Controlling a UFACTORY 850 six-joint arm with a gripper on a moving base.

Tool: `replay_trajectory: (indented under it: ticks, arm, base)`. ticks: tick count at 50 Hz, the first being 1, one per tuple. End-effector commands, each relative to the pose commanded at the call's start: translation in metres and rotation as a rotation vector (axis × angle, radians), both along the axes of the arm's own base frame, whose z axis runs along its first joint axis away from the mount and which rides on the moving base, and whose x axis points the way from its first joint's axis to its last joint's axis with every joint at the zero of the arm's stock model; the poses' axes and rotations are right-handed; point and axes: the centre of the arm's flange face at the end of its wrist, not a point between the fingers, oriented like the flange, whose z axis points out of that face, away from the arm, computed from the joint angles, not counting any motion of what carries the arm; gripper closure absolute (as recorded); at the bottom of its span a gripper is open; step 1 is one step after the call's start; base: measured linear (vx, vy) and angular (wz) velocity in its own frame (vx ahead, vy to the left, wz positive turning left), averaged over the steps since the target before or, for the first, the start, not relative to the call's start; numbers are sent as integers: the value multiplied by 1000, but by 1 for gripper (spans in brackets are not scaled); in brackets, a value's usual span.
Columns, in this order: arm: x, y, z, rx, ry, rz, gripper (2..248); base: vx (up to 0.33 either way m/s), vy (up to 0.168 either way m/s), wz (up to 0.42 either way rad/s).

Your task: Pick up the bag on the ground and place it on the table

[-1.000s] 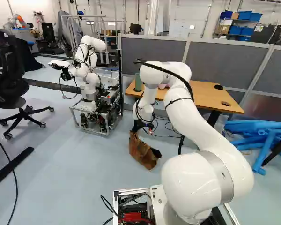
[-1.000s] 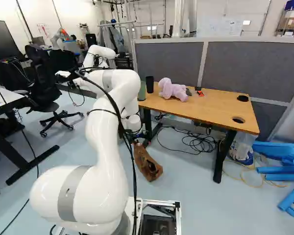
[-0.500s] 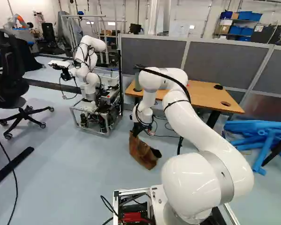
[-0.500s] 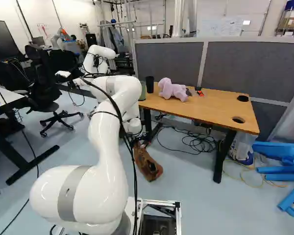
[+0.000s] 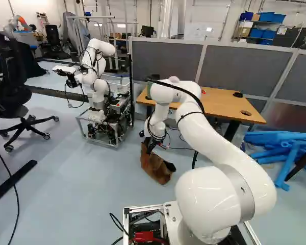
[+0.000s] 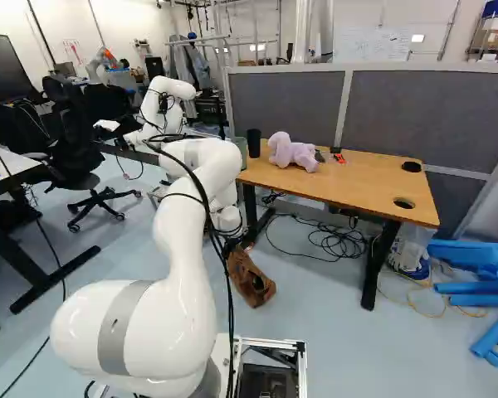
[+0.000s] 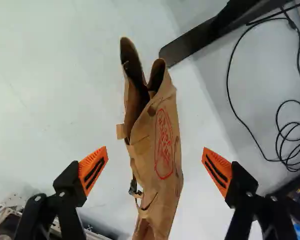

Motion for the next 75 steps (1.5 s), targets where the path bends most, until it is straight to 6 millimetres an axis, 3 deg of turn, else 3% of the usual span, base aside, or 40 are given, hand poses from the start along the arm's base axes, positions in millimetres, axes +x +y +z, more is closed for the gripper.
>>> replay_trajectory:
  ticks: [51,75]
  arm:
    - [-1,0,-77,-11,42,41,3]
    - [-1,0,-82,-11,42,41,6]
  base:
    - [0,0,0]
    - [0,0,0]
